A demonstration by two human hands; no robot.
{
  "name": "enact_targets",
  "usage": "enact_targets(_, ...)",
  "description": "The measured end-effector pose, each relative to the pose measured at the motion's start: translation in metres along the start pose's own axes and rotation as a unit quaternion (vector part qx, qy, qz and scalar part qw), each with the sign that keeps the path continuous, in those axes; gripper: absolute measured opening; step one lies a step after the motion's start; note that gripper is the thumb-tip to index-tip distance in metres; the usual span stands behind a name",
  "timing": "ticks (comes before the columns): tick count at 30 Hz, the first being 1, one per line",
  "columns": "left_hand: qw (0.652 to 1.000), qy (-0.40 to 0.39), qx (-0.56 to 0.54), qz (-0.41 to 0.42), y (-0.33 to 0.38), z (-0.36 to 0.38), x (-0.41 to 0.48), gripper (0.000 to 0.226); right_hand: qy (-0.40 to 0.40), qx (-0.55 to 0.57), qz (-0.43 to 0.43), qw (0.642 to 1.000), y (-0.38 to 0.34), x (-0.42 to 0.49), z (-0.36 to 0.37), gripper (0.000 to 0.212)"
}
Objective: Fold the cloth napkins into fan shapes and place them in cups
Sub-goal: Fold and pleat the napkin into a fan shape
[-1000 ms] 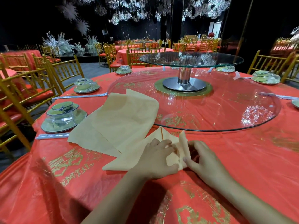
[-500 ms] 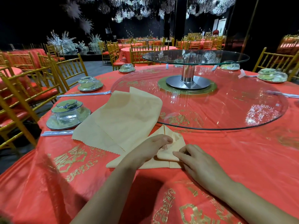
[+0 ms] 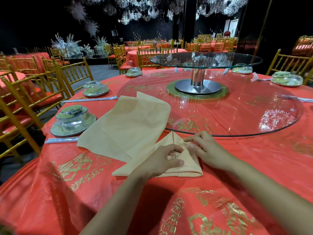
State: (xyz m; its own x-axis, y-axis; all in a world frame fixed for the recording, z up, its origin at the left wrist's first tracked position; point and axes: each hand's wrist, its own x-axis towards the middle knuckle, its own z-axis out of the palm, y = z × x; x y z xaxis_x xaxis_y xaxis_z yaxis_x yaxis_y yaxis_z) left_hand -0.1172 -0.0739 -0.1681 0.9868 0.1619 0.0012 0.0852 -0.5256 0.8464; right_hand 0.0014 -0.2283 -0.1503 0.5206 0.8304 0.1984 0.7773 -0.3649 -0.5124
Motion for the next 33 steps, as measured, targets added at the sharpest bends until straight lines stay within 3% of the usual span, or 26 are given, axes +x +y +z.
enact_targets(6, 0.999, 0.0, 0.037, -0.003, -0.004, 0.002, 0.002, 0.046, -0.035, -0.059, 0.034, 0.997, 0.007, 0.02, 0.008, 0.016)
enact_targets(18, 0.998, 0.016, 0.058, 0.03, -0.008, 0.004, 0.001, 0.046, 0.03, -0.13, 0.07, 0.989, 0.004, 0.012, 0.017, 0.03)
enact_targets(22, 0.998, 0.02, 0.055, 0.028, -0.007, 0.004, 0.002, 0.052, 0.124, -0.176, -0.033, 0.976, -0.013, -0.007, 0.022, 0.022)
enact_targets(24, 0.998, 0.024, 0.055, 0.036, -0.006, 0.005, 0.001, 0.052, 0.093, -0.181, -0.05, 0.978, -0.017, -0.019, 0.028, 0.02)
enact_targets(27, 0.997, 0.037, 0.05, 0.041, -0.007, 0.006, 0.0, 0.054, 0.036, -0.183, -0.03, 0.982, -0.009, -0.025, 0.035, 0.037)
enact_targets(30, 0.993, 0.07, 0.07, 0.06, -0.005, 0.006, -0.004, 0.049, -0.025, -0.18, -0.03, 0.983, -0.004, -0.024, 0.035, 0.092)
enact_targets(32, 0.966, 0.128, 0.182, 0.13, -0.001, 0.006, -0.01, 0.037, -0.055, -0.185, -0.027, 0.981, -0.002, -0.025, 0.034, 0.113)
enact_targets(33, 0.934, 0.166, 0.261, 0.18, 0.001, 0.007, -0.015, 0.029, -0.068, -0.191, -0.024, 0.979, -0.002, -0.026, 0.033, 0.115)
